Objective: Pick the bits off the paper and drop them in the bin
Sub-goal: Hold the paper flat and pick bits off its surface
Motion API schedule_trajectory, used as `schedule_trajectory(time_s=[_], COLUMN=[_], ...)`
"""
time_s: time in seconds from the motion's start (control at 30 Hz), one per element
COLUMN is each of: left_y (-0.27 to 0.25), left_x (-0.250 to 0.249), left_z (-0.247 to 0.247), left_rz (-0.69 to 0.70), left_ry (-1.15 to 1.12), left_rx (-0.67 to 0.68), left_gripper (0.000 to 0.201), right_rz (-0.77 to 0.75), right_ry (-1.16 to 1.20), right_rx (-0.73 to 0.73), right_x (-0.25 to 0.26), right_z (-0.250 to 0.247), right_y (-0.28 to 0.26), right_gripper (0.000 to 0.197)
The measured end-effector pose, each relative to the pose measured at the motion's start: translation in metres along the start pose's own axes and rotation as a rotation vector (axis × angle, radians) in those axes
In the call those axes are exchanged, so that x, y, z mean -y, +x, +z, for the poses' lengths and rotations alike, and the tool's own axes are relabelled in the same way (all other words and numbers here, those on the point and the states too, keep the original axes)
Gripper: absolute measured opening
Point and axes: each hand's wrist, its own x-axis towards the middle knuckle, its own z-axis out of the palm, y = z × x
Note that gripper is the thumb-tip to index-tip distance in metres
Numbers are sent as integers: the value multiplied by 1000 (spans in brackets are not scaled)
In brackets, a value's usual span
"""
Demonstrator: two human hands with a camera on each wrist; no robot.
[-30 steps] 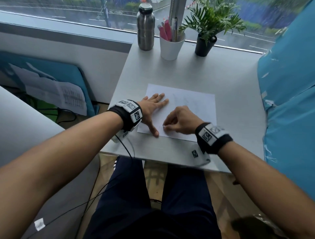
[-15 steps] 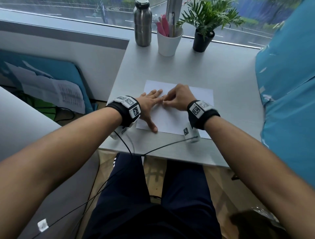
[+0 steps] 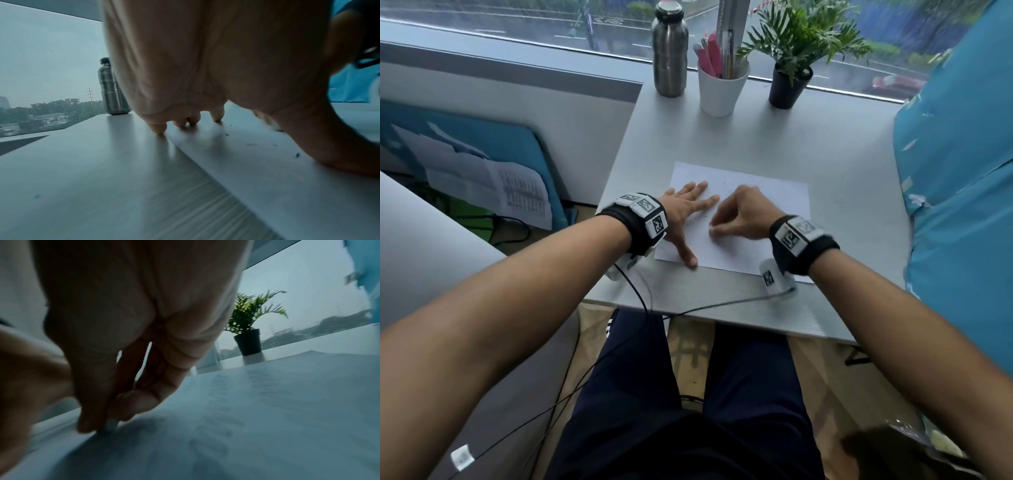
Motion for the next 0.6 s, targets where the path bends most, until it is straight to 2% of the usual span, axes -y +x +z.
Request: schedule_trajectory(time_s=[0.07, 0.1, 0.13, 0.23, 0.3, 0.5, 0.53, 0.6], left_y=[0, 0, 0, 1, 0, 3, 3, 3], left_x=[0, 0, 0, -3, -3, 1, 0, 0], left_z=[0, 1, 0, -1, -1, 2, 2, 1], left_rz=[-2, -4, -6, -5, -8, -6, -8, -7], left_ry=[9, 14, 16, 12, 15, 8, 10, 10], left_rx=[17, 21, 23, 18, 21, 19, 19, 13], left_gripper=[148, 148, 147, 146, 145, 148, 148, 149], right_rz=[-39, -55, -66, -71, -63, -71, -70, -53], right_ry=[-42, -61, -74, -46, -1, -27, -32, -18], right_rx=[181, 223, 210, -11, -91, 216, 204, 68], right_x=[7, 9, 9, 5, 4, 7, 8, 7], right_z=[6, 6, 4, -4, -1, 13, 10, 4], right_y=[-17, -19, -16, 5, 7, -30, -25, -9], right_gripper=[10, 10, 10, 11, 10, 11, 11, 10])
